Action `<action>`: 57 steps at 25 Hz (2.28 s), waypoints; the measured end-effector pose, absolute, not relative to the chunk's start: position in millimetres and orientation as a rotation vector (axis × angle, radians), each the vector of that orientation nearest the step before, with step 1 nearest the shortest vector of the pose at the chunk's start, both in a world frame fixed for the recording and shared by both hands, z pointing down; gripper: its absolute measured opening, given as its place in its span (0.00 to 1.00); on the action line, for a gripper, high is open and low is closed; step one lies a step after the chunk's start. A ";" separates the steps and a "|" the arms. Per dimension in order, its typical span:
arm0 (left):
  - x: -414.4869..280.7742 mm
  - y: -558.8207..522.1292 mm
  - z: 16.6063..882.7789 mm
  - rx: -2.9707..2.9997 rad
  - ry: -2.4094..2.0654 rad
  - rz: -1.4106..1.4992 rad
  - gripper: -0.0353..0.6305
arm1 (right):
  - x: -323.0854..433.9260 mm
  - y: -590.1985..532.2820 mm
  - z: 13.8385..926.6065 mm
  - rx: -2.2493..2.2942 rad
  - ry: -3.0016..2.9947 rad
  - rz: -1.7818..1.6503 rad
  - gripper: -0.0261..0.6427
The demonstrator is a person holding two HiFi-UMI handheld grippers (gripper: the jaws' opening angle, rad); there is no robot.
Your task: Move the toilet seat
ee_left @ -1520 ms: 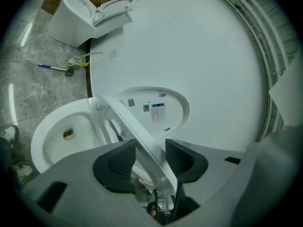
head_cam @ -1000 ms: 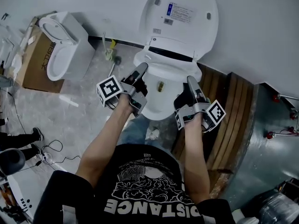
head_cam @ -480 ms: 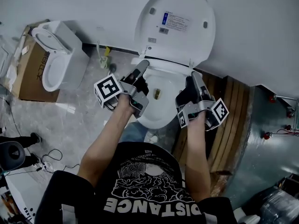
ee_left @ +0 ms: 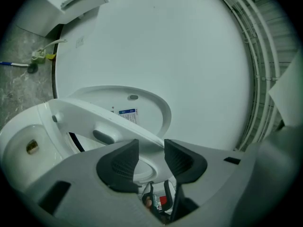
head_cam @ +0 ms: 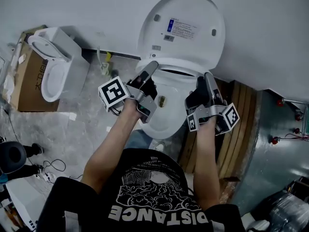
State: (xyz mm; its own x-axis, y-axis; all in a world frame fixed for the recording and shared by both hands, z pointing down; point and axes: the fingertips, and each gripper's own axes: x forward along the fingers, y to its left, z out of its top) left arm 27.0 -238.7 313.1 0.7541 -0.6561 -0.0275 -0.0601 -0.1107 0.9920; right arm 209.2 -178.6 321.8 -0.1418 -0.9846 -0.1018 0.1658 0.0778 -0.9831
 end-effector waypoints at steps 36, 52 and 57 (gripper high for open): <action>66.1 -352.4 305.2 1.875 -0.530 -0.360 0.21 | 239.2 -293.7 303.5 -1.477 1.582 -1.126 0.22; 91.5 -413.5 312.3 1.944 -0.672 -0.326 0.20 | 263.4 -355.8 311.4 -1.448 1.683 -1.178 0.21; 90.3 -416.7 311.1 1.961 -0.697 -0.339 0.20 | 262.0 -359.2 309.8 -1.460 1.720 -1.159 0.20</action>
State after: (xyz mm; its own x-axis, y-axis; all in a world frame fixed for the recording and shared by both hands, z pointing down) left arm 90.3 -416.7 311.1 0.7957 -0.6029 0.0580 -0.3272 -0.3473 0.8788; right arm 262.0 -359.2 309.8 -0.2187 -0.9713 0.0933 -0.4511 0.0159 -0.8923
